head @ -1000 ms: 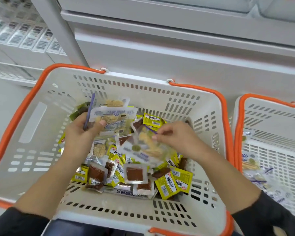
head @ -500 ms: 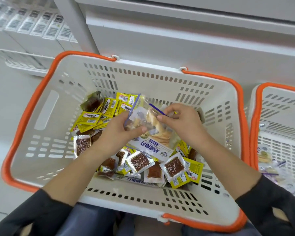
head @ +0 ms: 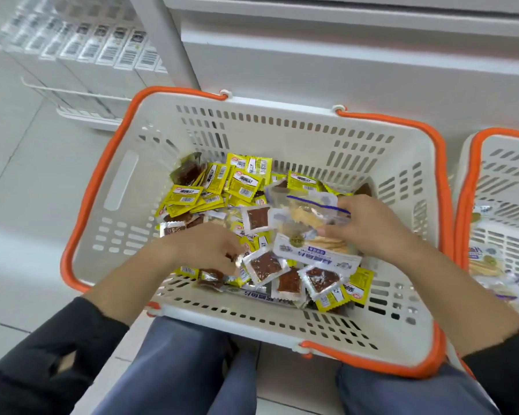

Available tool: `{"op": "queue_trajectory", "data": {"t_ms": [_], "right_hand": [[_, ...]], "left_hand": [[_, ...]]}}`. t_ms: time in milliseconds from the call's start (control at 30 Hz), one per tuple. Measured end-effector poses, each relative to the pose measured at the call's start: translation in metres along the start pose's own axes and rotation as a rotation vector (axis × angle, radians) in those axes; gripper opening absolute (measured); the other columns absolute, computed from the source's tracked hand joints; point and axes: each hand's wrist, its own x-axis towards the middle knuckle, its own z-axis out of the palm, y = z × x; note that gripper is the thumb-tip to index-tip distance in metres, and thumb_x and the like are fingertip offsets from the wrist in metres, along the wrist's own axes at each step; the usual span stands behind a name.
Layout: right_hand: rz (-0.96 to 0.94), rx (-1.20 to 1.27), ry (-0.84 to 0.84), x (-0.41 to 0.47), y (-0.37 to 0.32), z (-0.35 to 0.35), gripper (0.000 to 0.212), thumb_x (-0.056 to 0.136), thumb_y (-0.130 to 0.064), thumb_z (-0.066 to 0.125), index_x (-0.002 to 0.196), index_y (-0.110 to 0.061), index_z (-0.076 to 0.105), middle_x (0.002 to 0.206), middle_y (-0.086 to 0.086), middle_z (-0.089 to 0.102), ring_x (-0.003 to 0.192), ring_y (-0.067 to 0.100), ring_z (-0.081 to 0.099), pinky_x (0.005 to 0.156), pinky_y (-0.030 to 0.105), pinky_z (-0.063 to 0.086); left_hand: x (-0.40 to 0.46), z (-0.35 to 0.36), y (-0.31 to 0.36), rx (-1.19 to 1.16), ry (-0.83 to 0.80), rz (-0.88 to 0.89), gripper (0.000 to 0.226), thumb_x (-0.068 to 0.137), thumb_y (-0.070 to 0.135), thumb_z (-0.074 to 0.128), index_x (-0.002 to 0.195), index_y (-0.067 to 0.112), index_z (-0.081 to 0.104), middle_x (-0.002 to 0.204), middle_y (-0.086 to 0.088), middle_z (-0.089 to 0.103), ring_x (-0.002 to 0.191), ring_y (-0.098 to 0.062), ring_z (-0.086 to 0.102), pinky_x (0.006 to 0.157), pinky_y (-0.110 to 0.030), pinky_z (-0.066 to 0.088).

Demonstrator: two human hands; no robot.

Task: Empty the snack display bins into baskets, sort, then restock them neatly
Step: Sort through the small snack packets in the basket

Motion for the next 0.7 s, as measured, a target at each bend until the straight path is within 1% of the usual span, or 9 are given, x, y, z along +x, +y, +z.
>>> {"op": "queue_trajectory", "data": {"t_ms": [133, 267, 333, 400, 467, 533, 600, 667, 700], "right_hand": [[0.088, -0.037, 0.112, -0.004, -0.001, -0.006, 0.022, 0.081, -0.040, 0.074, 0.089, -0.021, 0.065, 0.067, -0.003, 0.057, 0.063, 0.012, 0.052, 0.052, 0.029, 0.032], [0.117, 0.011, 0.118, -0.003, 0.004, -0.008, 0.021, 0.080, -0.036, 0.075, 0.080, -0.019, 0.063, 0.063, -0.003, 0.052, 0.060, 0.009, 0.047, 0.051, 0.028, 0.029], [0.128, 0.048, 0.116, -0.004, 0.007, -0.008, 0.023, 0.079, -0.036, 0.076, 0.085, -0.016, 0.065, 0.064, -0.002, 0.054, 0.061, 0.010, 0.049, 0.051, 0.028, 0.030], [0.125, 0.072, 0.133, -0.006, 0.008, -0.008, 0.019, 0.079, -0.036, 0.076, 0.082, -0.020, 0.064, 0.063, -0.005, 0.054, 0.061, 0.008, 0.049, 0.051, 0.028, 0.029], [0.127, 0.088, 0.173, -0.009, 0.006, -0.011, 0.017, 0.080, -0.035, 0.075, 0.079, -0.026, 0.061, 0.063, -0.008, 0.054, 0.061, 0.006, 0.049, 0.051, 0.026, 0.029], [0.133, 0.113, 0.228, -0.013, 0.003, -0.016, 0.021, 0.080, -0.035, 0.075, 0.073, -0.027, 0.057, 0.063, -0.009, 0.053, 0.061, 0.005, 0.047, 0.051, 0.026, 0.028], [0.132, 0.187, 0.296, -0.018, 0.001, -0.022, 0.031, 0.080, -0.031, 0.076, 0.063, -0.027, 0.050, 0.060, -0.006, 0.049, 0.057, 0.010, 0.044, 0.051, 0.029, 0.027], [0.127, 0.316, 0.366, -0.028, 0.000, -0.028, 0.034, 0.080, -0.028, 0.077, 0.061, -0.022, 0.049, 0.055, -0.004, 0.043, 0.053, 0.013, 0.040, 0.052, 0.030, 0.025], [0.112, 0.387, 0.413, -0.034, 0.001, -0.031, 0.034, 0.080, -0.027, 0.076, 0.060, -0.018, 0.051, 0.053, -0.005, 0.041, 0.050, 0.011, 0.038, 0.052, 0.028, 0.026]], "left_hand": [[0.013, 0.027, 0.005, 0.520, -0.111, 0.112, 0.020, 0.081, 0.040, 0.070, 0.094, 0.025, 0.074, 0.083, 0.013, 0.067, 0.087, -0.010, 0.056, 0.066, -0.026, 0.038], [0.029, 0.033, 0.007, 0.927, -0.064, 0.258, 0.025, 0.090, 0.038, 0.057, 0.094, 0.021, 0.075, 0.090, -0.002, 0.066, 0.092, -0.024, 0.054, 0.074, -0.032, 0.045], [0.030, 0.035, 0.002, 0.969, -0.030, 0.298, 0.023, 0.088, 0.029, 0.052, 0.083, 0.017, 0.072, 0.084, -0.005, 0.064, 0.088, -0.027, 0.053, 0.076, -0.034, 0.047], [0.028, 0.037, -0.006, 0.850, 0.075, 0.392, 0.020, 0.081, 0.025, 0.051, 0.074, 0.018, 0.069, 0.084, -0.004, 0.064, 0.087, -0.026, 0.056, 0.078, -0.037, 0.048], [0.023, 0.031, -0.013, 0.595, 0.180, 0.422, 0.014, 0.078, 0.023, 0.054, 0.073, 0.021, 0.067, 0.084, 0.003, 0.065, 0.083, -0.019, 0.059, 0.076, -0.037, 0.051], [0.012, 0.016, -0.014, 0.289, 0.276, 0.337, 0.009, 0.086, 0.027, 0.054, 0.083, 0.027, 0.063, 0.090, 0.011, 0.064, 0.083, -0.010, 0.059, 0.076, -0.035, 0.051], [0.000, -0.003, -0.006, 0.028, 0.362, 0.255, 0.010, 0.090, 0.039, 0.047, 0.087, 0.035, 0.055, 0.084, 0.014, 0.062, 0.077, -0.007, 0.058, 0.071, -0.029, 0.050], [-0.010, -0.023, 0.010, -0.237, 0.492, 0.258, 0.010, 0.092, 0.040, 0.050, 0.084, 0.036, 0.054, 0.077, 0.009, 0.060, 0.071, -0.008, 0.057, 0.066, -0.024, 0.054], [-0.013, -0.031, 0.020, -0.340, 0.555, 0.265, 0.012, 0.095, 0.032, 0.053, 0.084, 0.035, 0.054, 0.077, 0.002, 0.059, 0.070, -0.010, 0.057, 0.064, -0.026, 0.056]]}}
